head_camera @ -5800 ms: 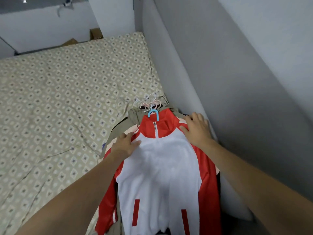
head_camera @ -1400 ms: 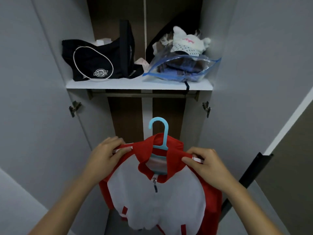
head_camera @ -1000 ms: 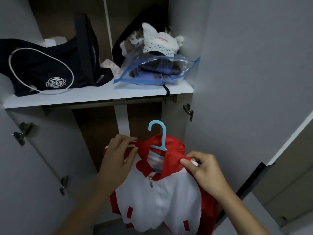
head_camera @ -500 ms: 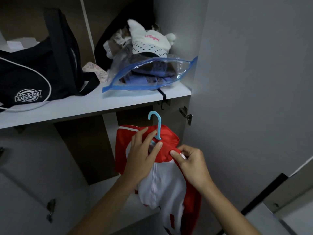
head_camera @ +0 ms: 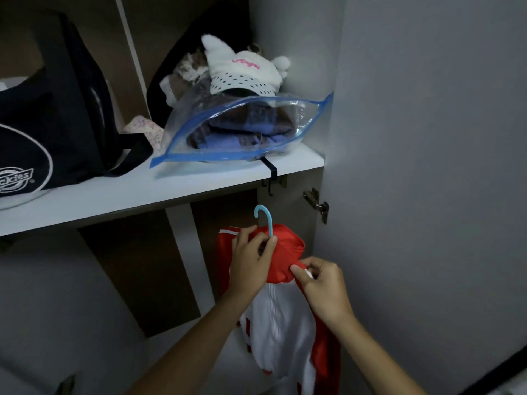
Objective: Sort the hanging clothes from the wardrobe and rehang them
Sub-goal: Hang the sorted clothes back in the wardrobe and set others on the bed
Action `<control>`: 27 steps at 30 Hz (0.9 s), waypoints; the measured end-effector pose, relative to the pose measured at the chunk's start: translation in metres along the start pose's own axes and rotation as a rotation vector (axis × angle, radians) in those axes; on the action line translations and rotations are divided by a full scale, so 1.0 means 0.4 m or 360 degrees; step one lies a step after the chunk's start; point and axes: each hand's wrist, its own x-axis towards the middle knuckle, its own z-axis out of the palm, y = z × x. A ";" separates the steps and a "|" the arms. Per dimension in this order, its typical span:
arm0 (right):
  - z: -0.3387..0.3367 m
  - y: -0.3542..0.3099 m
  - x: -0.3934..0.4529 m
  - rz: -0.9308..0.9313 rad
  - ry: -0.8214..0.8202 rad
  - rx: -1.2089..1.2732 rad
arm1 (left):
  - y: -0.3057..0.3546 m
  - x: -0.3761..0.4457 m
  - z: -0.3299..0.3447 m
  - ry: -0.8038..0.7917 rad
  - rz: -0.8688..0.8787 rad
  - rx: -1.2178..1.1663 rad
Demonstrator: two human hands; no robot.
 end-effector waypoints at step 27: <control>0.274 0.196 0.446 -0.0107 0.0477 -0.0015 | -0.350 0.467 0.267 -0.0064 -0.0117 -0.0198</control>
